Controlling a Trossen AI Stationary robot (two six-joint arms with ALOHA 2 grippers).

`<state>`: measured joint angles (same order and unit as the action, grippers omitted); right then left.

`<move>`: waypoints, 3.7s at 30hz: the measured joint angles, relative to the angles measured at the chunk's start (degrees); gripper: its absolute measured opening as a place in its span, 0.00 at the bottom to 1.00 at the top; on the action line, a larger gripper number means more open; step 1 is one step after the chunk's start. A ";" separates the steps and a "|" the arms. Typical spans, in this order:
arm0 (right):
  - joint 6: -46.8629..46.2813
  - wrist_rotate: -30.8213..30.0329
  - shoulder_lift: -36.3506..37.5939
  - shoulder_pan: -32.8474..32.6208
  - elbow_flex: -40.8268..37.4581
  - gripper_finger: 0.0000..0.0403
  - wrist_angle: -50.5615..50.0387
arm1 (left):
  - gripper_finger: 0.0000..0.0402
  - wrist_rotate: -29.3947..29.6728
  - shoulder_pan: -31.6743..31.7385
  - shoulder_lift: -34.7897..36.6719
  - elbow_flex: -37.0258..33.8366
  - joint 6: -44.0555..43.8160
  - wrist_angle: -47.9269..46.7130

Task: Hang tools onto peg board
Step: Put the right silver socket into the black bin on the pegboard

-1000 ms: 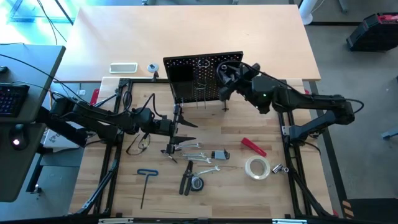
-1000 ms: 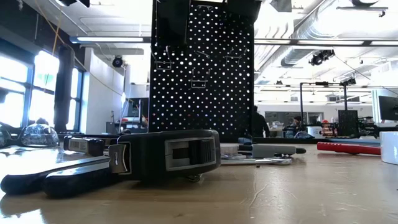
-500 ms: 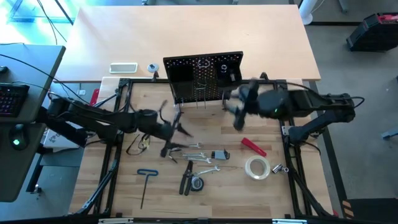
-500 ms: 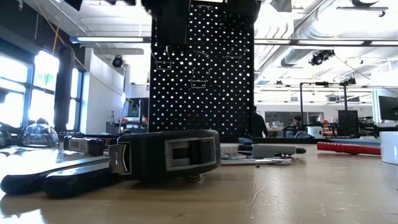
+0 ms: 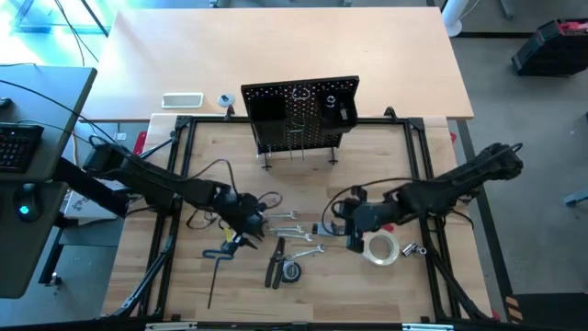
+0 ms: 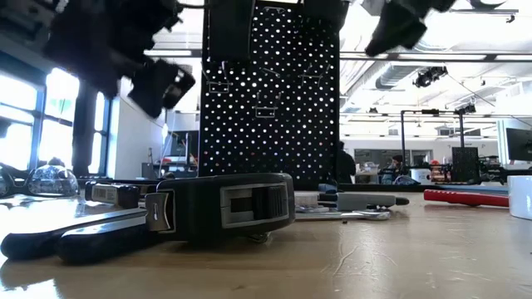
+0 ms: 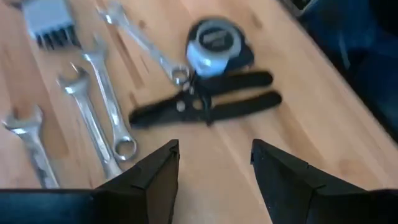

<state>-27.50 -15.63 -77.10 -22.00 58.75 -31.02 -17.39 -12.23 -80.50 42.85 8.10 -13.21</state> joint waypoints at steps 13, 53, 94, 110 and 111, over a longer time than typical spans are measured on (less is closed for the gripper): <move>0.99 2.41 0.04 -0.34 -6.19 0.40 11.73 | 0.48 1.92 0.07 -8.74 -0.02 -0.03 3.32; 2.75 12.28 -0.02 4.82 12.91 0.40 -30.27 | 0.48 -11.58 19.14 -0.44 -0.04 9.98 11.83; -61.79 19.07 0.07 -41.57 -7.27 0.40 -37.43 | 0.48 -6.19 3.80 -7.35 -0.04 2.79 19.49; -70.19 16.67 1.86 -46.01 -16.33 0.38 -29.97 | 0.48 -5.97 3.96 -7.35 -0.04 3.56 19.54; -70.21 16.69 2.19 -46.01 -17.16 0.37 -28.27 | 0.48 -5.99 3.96 -7.35 -0.04 3.56 19.56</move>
<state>-97.71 1.06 -74.91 -68.01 41.59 -59.29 -23.38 -8.27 -87.85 42.81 11.66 6.35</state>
